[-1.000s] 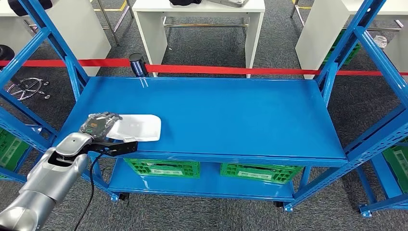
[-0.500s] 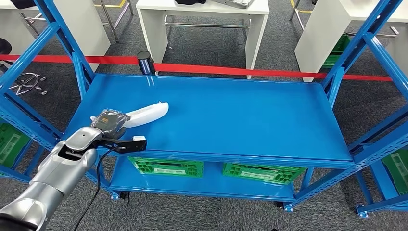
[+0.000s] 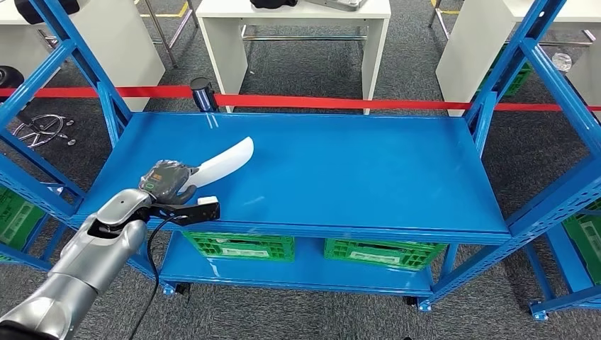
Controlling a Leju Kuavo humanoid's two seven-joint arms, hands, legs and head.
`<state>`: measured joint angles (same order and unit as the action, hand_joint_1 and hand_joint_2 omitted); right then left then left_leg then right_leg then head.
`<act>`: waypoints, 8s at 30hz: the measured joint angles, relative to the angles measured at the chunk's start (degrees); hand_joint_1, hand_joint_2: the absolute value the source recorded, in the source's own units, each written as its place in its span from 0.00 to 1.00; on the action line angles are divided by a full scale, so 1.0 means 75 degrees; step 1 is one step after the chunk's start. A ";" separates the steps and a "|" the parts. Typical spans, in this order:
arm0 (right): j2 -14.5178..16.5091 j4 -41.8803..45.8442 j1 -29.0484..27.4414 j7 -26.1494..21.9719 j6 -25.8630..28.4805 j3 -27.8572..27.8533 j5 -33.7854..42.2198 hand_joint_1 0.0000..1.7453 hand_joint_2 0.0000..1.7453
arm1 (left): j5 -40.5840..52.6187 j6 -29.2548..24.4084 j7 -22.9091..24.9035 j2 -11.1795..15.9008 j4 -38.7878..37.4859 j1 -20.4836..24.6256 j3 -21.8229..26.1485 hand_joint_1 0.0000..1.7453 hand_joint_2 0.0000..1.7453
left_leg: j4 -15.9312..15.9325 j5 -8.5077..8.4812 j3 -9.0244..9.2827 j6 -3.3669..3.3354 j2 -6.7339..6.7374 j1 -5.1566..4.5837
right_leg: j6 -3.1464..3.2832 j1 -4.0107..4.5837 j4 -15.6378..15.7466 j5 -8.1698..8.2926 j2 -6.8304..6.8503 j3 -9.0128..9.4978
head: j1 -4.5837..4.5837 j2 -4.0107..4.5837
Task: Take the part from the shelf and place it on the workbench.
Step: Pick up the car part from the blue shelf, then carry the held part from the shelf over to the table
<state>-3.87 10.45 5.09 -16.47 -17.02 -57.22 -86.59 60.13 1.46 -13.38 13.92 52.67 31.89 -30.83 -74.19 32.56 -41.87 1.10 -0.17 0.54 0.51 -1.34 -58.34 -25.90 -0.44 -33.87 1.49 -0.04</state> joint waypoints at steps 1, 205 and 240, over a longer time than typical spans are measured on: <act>0.0000 0.0000 -0.0017 -0.0004 0.0006 0.0000 0.0007 0.00 0.00 | -0.0010 0.0004 0.0000 -0.0010 0.0057 -0.0059 0.0035 1.00 1.00 | -0.0067 -0.0054 -0.0044 -0.0013 0.0001 0.0004 | 0.0000 0.0012 0.0000 -0.0001 -0.0005 0.0001 | 0.0000 0.0000; 0.0235 0.2287 -0.0651 -0.0496 -0.4383 -0.3821 0.0899 0.00 0.00 | -1.0538 0.4357 -0.1304 -0.1283 0.7530 -0.0276 -0.1687 1.00 1.00 | 0.2265 -0.1340 0.0646 -0.0567 0.0416 -0.0252 | -0.0528 -0.0021 -0.0203 -0.0533 0.0291 0.0708 | -0.0116 0.0000; -0.0350 0.0980 -0.0484 -0.0343 -0.3225 -0.3832 0.0606 0.00 0.00 | -1.0361 0.4294 -0.1517 -0.1290 0.7140 -0.0277 -0.1673 1.00 1.00 | 0.2280 -0.1754 0.0320 -0.0374 0.0091 -0.0201 | -0.0188 0.0074 0.0475 -0.0591 0.0113 0.0996 | -0.0165 0.0000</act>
<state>-6.49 17.80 1.46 -19.04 -41.21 -85.96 -82.05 -17.57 33.67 -24.75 4.25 106.22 29.81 -43.38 -57.09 19.40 -39.47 -1.70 0.51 -0.97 -0.90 -0.79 -54.78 -30.33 0.41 -26.40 0.25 -0.04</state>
